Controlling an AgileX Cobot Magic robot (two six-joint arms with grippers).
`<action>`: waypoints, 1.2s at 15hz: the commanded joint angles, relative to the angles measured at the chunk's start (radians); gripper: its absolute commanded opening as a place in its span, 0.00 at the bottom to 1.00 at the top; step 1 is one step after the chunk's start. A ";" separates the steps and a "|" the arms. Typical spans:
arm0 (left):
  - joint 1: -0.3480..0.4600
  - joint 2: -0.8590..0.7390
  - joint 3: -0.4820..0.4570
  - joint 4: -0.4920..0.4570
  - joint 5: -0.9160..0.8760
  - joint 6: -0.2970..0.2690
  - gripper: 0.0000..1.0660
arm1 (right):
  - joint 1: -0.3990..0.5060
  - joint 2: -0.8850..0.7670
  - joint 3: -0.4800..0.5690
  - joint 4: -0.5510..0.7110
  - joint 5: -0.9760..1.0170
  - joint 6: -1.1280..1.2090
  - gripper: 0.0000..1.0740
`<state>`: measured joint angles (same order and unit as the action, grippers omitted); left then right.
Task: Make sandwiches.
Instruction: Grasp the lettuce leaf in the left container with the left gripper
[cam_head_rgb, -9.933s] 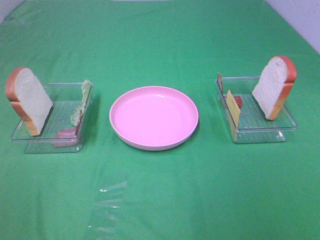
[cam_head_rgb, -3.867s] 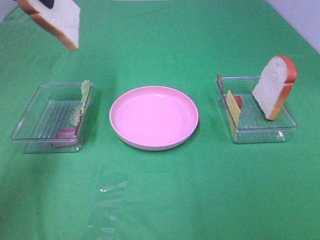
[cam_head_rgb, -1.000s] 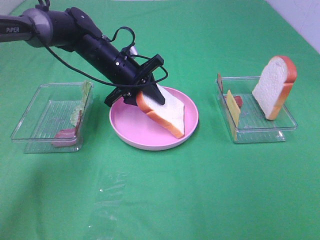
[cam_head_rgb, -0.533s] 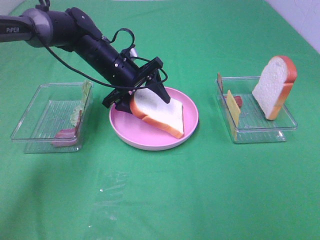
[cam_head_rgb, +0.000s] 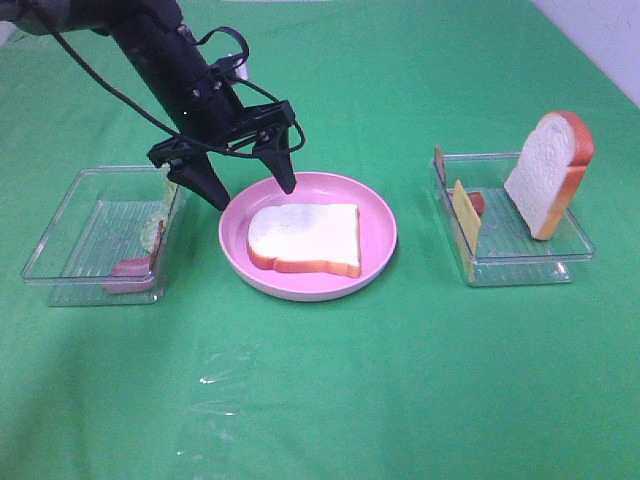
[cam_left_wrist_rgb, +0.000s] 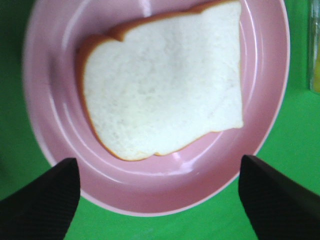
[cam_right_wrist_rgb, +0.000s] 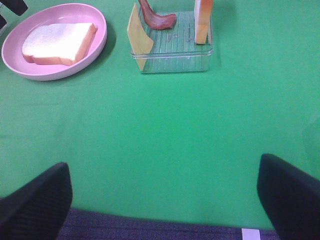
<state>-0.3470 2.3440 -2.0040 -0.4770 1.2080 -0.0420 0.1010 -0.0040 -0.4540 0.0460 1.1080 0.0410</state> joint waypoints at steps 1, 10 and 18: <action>-0.015 -0.042 -0.028 0.104 0.116 -0.039 0.79 | 0.000 -0.016 0.003 0.003 -0.008 -0.005 0.89; -0.073 -0.251 -0.035 0.461 0.114 -0.180 0.90 | 0.000 -0.016 0.003 0.003 -0.008 -0.005 0.89; 0.011 -0.237 0.064 0.498 0.114 -0.183 0.90 | 0.000 -0.016 0.003 0.003 -0.008 -0.005 0.89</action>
<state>-0.3380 2.1050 -1.9480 0.0190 1.2180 -0.2180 0.1010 -0.0040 -0.4540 0.0460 1.1080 0.0410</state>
